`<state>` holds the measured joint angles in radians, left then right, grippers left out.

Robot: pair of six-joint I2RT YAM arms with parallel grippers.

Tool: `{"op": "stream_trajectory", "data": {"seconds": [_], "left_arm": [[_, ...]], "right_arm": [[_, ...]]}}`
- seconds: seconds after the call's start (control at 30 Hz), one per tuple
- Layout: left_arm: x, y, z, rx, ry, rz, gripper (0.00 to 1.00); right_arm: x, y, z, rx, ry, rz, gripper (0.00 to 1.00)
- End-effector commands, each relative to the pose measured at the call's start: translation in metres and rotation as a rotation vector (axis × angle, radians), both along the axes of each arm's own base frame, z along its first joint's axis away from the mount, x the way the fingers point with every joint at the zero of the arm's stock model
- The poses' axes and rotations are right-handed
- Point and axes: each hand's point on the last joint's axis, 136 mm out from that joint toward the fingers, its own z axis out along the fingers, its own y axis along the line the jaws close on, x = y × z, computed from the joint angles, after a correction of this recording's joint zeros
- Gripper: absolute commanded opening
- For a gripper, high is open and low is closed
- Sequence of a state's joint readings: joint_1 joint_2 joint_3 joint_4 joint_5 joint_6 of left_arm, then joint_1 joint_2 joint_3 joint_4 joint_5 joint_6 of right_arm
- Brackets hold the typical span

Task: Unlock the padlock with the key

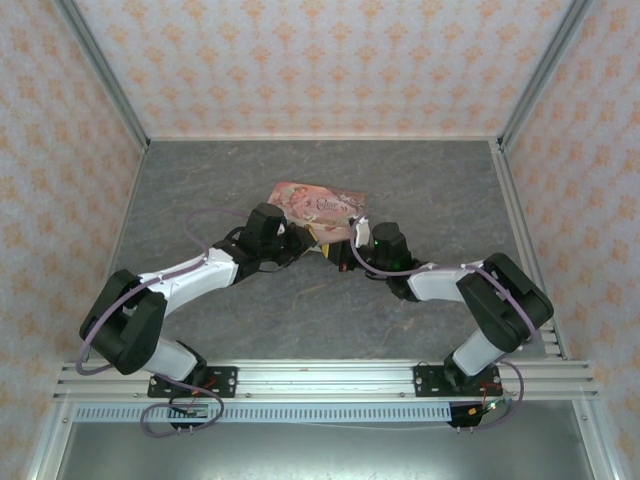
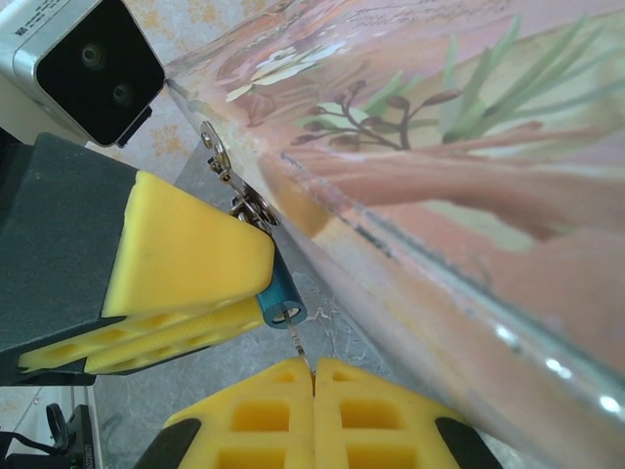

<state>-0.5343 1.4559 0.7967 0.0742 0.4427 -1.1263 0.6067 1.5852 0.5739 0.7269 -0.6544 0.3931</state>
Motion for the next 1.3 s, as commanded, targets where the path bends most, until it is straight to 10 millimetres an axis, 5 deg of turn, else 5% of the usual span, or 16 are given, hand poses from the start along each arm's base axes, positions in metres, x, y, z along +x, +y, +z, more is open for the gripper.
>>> {"op": "stream_trajectory", "data": {"seconds": [0.0,0.97,1.27], "left_arm": [[-0.022,-0.026,0.008,-0.066,0.022,-0.139,0.09],[-0.023,-0.028,0.009,-0.072,0.038,-0.142,0.09],[-0.022,-0.026,-0.011,-0.042,0.065,-0.136,0.08]], "right_arm": [[0.027,0.005,0.032,0.075,-0.075,-0.047,0.00],[0.016,0.022,0.026,-0.073,-0.243,-0.031,0.00],[0.007,0.019,0.018,-0.024,-0.169,-0.042,0.00]]}}
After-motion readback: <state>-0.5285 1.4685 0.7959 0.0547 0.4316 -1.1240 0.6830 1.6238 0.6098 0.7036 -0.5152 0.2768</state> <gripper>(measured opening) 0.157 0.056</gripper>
